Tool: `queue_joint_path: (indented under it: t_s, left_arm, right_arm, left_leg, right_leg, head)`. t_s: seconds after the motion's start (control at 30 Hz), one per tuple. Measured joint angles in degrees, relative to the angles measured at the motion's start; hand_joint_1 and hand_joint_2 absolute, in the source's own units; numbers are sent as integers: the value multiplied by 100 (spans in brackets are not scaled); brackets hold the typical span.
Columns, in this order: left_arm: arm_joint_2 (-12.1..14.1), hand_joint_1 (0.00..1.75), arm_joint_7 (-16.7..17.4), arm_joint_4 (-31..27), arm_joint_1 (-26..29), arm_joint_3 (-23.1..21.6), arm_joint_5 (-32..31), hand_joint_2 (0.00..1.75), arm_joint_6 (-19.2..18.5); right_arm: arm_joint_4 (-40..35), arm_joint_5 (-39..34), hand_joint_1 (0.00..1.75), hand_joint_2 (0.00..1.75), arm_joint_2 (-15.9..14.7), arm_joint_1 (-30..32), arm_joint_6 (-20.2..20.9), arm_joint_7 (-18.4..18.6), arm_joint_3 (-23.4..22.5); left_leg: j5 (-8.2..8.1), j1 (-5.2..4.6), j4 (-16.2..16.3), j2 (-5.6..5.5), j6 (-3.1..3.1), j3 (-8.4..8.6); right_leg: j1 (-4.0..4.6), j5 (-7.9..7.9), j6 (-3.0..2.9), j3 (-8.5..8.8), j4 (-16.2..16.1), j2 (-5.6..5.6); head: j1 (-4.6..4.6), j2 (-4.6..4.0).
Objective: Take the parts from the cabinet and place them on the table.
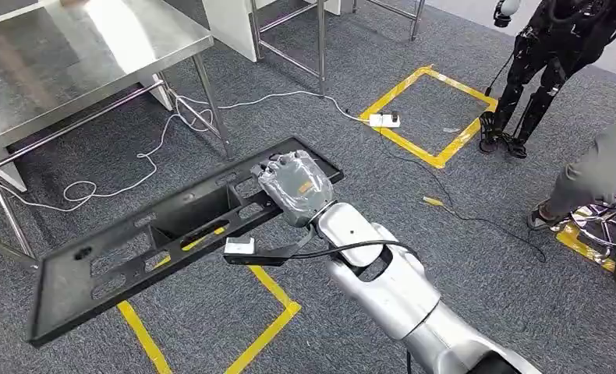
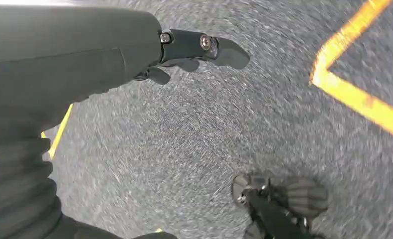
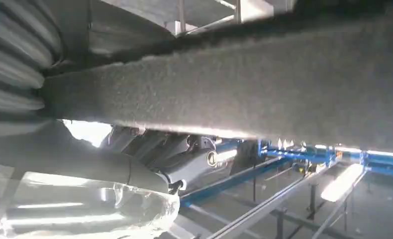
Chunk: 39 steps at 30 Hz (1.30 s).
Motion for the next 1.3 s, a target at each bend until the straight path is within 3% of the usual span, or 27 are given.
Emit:
queue_joint_path:
  t_s: [0.07,0.1,0.13,0.23,0.27,0.3,0.33,0.4,0.43,0.47,0.5,0.57,0.6,0.63,0.67,0.77,0.83,0.87,0.93,0.97,1.0,1.03,1.07,1.13,1.17,1.2,1.3]
  left_arm:
    - [55,0,-31,0,5,63,22,175,18]
    - [96,0,-66,-2,4,107,46,175,24]
    - [114,0,-83,-2,-8,131,46,175,24]
    - [173,0,-118,-4,-12,201,57,175,24]
    - [188,0,-125,-4,-15,232,66,175,24]
    - [199,0,-129,-7,-16,251,68,175,24]
    - [192,0,-135,-7,-25,256,72,175,24]
    - [194,0,-142,-9,-36,273,72,175,24]
    - [197,0,-144,-9,-36,293,72,175,24]
    - [201,0,-144,-9,-35,308,72,175,24]
    - [201,0,-144,-7,-33,310,79,175,22]
    - [194,0,-144,-7,-34,315,79,175,20]
    - [190,0,-144,-7,-35,315,79,175,15]
    - [190,0,-144,-7,-34,315,79,175,15]
    - [196,0,-144,-7,-34,319,79,175,15]
    - [201,0,-144,-7,-21,336,81,175,15]
    - [201,0,-155,-7,-22,350,81,175,15]
    - [201,0,-157,-7,-24,356,81,175,15]
    - [203,0,-159,-7,-25,363,81,175,15]
    - [201,0,-159,-7,-21,367,92,175,15]
    - [199,0,-159,-7,-21,374,107,175,15]
    - [197,0,-159,-7,-21,384,107,175,15]
    - [194,0,-159,-7,-22,395,107,175,17]
    - [197,0,-159,-7,-22,400,107,175,22]
    - [201,0,-159,-7,-24,400,107,175,24]
    - [205,0,-159,-7,-34,409,107,175,24]
    - [208,0,-170,-7,-30,422,107,175,26]
  right_arm:
    - [-4,0,175,175,0,2,0,-2,9]
    - [-24,0,175,175,9,-3,0,0,9]
    - [-31,-2,175,175,15,-9,0,0,9]
    - [-39,-2,175,175,18,-11,15,0,13]
    - [-46,0,175,175,22,-16,15,0,11]
    - [-59,4,175,175,11,-9,15,0,11]
    - [-68,4,175,175,9,-19,15,0,11]
    - [-68,0,175,175,-18,-5,15,4,11]
    - [-68,0,175,175,-35,14,17,7,11]
    - [-68,0,175,175,-54,37,17,13,11]
    - [-68,4,175,175,-70,51,17,13,13]
    - [-68,7,175,175,-81,53,20,13,13]
    - [-70,7,175,175,-79,47,17,13,13]
    - [-70,7,175,175,-79,42,17,13,13]
    - [-74,4,175,175,-63,43,20,15,13]
    - [-74,4,175,175,-59,43,18,17,13]
    - [-76,11,175,175,-48,40,20,17,13]
    - [-77,13,175,175,-42,38,20,24,13]
    - [-76,17,175,175,-44,43,20,33,13]
    - [-76,22,175,175,-46,49,20,33,15]
    - [-76,31,175,175,-46,53,20,33,15]
    - [-76,35,175,175,-46,55,20,33,15]
    - [-76,35,175,175,-46,57,20,33,18]
    - [-83,46,175,175,-37,51,20,37,18]
    - [-92,50,175,175,-28,45,20,42,15]
    - [-92,57,175,175,-26,28,20,48,15]
    - [-96,83,175,175,-26,41,31,48,18]
  left_leg:
    - [451,5,-776,17,25,363]
    - [781,-2,-1531,90,83,762]
    - [688,-41,-1698,157,98,842]
    - [694,-98,-1696,93,204,818]
    - [730,-102,-1755,76,256,852]
    - [802,-30,-1873,65,309,928]
    - [819,-47,-1881,48,343,937]
    - [820,-58,-1878,8,359,928]
    - [819,-62,-1875,-15,362,918]
    - [818,-63,-1872,-42,361,915]
    - [817,-63,-1869,-73,359,917]
    - [804,-60,-1840,-131,338,917]
    - [785,-58,-1809,-161,309,915]
    - [756,-71,-1766,-180,267,890]
    - [718,-105,-1722,-204,219,865]
    - [716,-59,-1721,-202,169,855]
    - [581,-35,-1551,-94,110,801]
    - [373,-26,-1232,-38,70,667]
    - [-59,-8,-309,-4,19,219]
    - [-150,6,47,-2,8,24]
    - [-121,9,106,0,12,-23]
    - [-79,11,83,0,15,-20]
    - [110,11,-149,2,29,70]
    - [694,0,-1231,31,102,602]
    - [779,-21,-1629,109,143,792]
    - [722,-81,-1665,142,173,814]
    - [717,-112,-1676,85,250,789]
  right_leg:
    - [1,-5,-1,19,0,-1]
    - [3,-17,17,42,-4,-1]
    - [21,-16,22,43,-8,-3]
    - [29,-20,98,48,-44,-33]
    - [50,-9,147,77,-83,-47]
    - [59,-50,155,11,-12,-43]
    - [67,-179,127,-87,210,-20]
    - [58,-552,58,-508,1094,-3]
    - [55,-737,50,-791,1640,5]
    - [53,-786,84,-943,1914,5]
    - [48,-722,137,-933,1849,5]
    - [27,-345,263,-491,946,7]
    - [6,-141,299,-176,339,17]
    - [-10,-82,269,-46,33,47]
    - [-17,-49,214,-8,24,24]
    - [9,-34,130,-10,34,20]
    - [-39,-23,77,13,20,15]
    - [-34,-31,62,23,20,13]
    - [-12,-41,48,25,22,2]
    - [-2,-45,43,25,23,-4]
    - [4,-47,41,27,24,-6]
    - [6,-50,38,30,24,-7]
    - [13,-54,33,41,24,-9]
    - [21,-67,25,87,22,-10]
    - [25,-71,23,98,14,-11]
    - [78,-67,48,81,3,-12]
    - [46,-56,120,92,-44,-44]
  head:
    - [-2,0]
    - [-2,0]
    - [7,0]
    - [-4,0]
    - [-15,0]
    - [4,0]
    - [27,0]
    - [42,0]
    - [39,0]
    - [46,0]
    - [39,0]
    - [48,0]
    - [48,0]
    - [55,0]
    - [39,0]
    - [35,0]
    - [28,0]
    - [0,0]
    - [0,0]
    - [2,0]
    - [4,0]
    - [4,0]
    - [2,0]
    - [2,0]
    - [2,0]
    - [18,0]
    - [-4,0]
